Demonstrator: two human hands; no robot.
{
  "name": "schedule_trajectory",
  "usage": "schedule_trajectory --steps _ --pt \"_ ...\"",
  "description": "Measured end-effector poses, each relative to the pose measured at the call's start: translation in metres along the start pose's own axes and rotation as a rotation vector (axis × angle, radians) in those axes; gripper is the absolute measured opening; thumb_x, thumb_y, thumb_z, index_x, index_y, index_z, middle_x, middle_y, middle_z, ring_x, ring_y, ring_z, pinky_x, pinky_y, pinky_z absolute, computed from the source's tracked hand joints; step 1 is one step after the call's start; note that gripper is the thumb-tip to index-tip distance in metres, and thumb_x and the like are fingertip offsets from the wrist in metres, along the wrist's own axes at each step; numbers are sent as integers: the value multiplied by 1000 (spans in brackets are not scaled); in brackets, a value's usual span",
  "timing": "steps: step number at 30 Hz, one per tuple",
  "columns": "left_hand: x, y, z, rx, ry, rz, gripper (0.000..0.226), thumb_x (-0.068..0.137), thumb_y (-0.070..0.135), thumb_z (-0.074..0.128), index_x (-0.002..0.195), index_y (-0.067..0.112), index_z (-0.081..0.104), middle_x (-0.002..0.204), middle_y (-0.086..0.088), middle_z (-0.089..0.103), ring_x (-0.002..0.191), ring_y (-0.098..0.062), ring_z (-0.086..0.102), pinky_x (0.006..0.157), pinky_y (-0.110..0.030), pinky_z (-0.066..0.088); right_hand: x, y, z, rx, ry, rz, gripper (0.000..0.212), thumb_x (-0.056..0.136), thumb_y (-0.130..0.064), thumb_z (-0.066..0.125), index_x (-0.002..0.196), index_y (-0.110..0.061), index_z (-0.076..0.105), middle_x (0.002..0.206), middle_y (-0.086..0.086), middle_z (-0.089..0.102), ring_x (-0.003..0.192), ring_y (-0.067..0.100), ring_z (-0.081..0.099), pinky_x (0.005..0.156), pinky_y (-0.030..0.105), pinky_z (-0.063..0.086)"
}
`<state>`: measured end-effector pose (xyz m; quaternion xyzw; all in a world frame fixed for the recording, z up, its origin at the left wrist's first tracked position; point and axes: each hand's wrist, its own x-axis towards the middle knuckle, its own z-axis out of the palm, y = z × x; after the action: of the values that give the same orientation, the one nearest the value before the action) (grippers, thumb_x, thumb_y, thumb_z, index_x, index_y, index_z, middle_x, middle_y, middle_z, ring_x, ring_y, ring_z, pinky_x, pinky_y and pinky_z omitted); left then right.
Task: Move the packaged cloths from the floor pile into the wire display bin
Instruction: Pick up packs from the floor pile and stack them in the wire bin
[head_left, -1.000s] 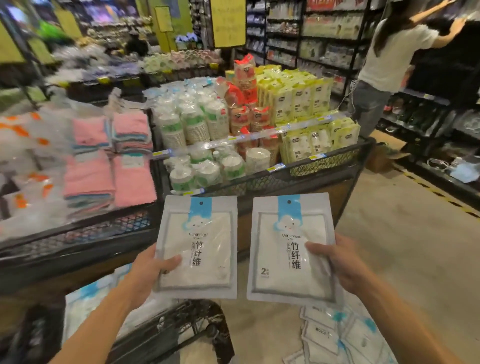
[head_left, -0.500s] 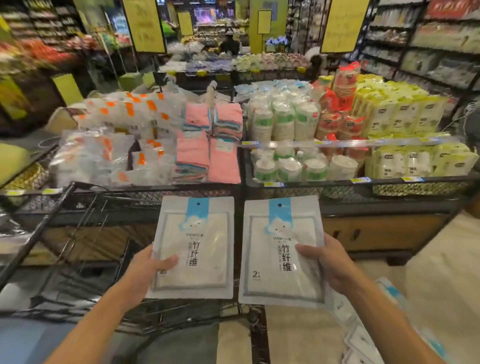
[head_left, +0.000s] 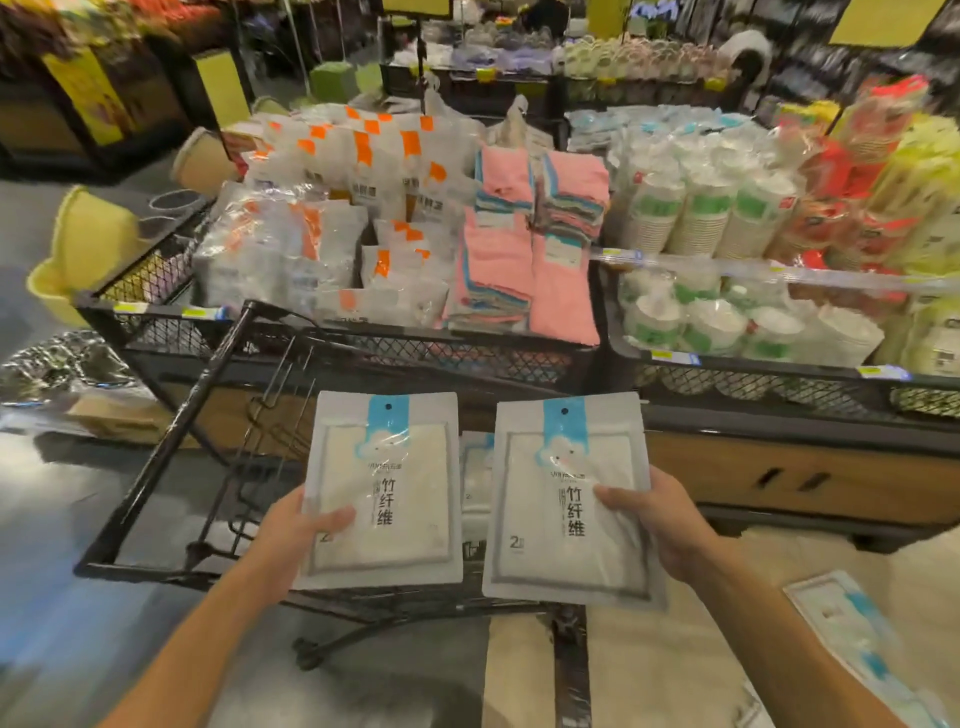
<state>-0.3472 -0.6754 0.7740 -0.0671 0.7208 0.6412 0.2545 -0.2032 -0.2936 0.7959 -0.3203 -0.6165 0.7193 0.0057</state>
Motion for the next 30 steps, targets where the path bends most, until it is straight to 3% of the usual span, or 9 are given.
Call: schedule_trajectory --steps 4,8,13,17,19,22,27,30 --pt "38 -9 -4 -20 57 -77 38 83 6 77 119 11 66 106 -7 79 104 -31 73 91 -52 58 43 6 7 -17 27 58 40 86 7 74 122 -9 66 107 12 79 97 32 77 88 54 61" --pt "73 -15 3 -33 87 -183 43 84 7 77 125 12 64 113 -9 77 105 -32 73 93 -57 57 102 11 11 -18 34 110 37 86 6 74 119 -11 67 108 12 78 96 32 77 89 56 60" --pt "121 -21 17 19 214 -279 27 87 5 75 110 15 65 99 -7 79 91 -29 75 68 -42 61 174 22 16 -14 3 187 42 88 4 72 127 -9 64 112 11 77 99 30 76 84 50 62" --pt "168 -39 27 82 224 -369 26 89 3 73 110 17 65 107 -8 77 101 -32 72 93 -56 56 228 37 20 -17 -15 282 42 91 2 70 130 -12 61 119 12 75 104 31 75 81 48 64" --pt "192 -54 31 85 218 -412 27 89 1 72 111 16 67 108 -8 77 101 -31 72 93 -54 57 251 50 23 -19 -5 320 43 92 0 69 131 -13 60 120 11 74 106 31 74 77 46 65" --pt "230 -82 37 134 203 -455 32 88 1 74 117 14 67 108 -6 77 99 -27 73 86 -45 59 282 75 30 -76 -7 371 42 92 -2 69 132 -13 61 120 11 74 109 33 73 86 54 62" --pt "299 -129 42 193 131 -450 41 88 -4 72 123 16 63 108 0 72 106 -24 68 95 -42 54 333 115 51 -153 4 436 40 93 1 68 131 -10 61 118 10 75 103 29 75 69 37 64" --pt "329 -156 42 293 87 -454 44 90 2 73 130 13 61 119 -4 70 110 -24 66 93 -38 55 358 139 67 -188 58 484 35 93 -5 71 127 -9 61 120 12 74 101 28 75 75 41 64"
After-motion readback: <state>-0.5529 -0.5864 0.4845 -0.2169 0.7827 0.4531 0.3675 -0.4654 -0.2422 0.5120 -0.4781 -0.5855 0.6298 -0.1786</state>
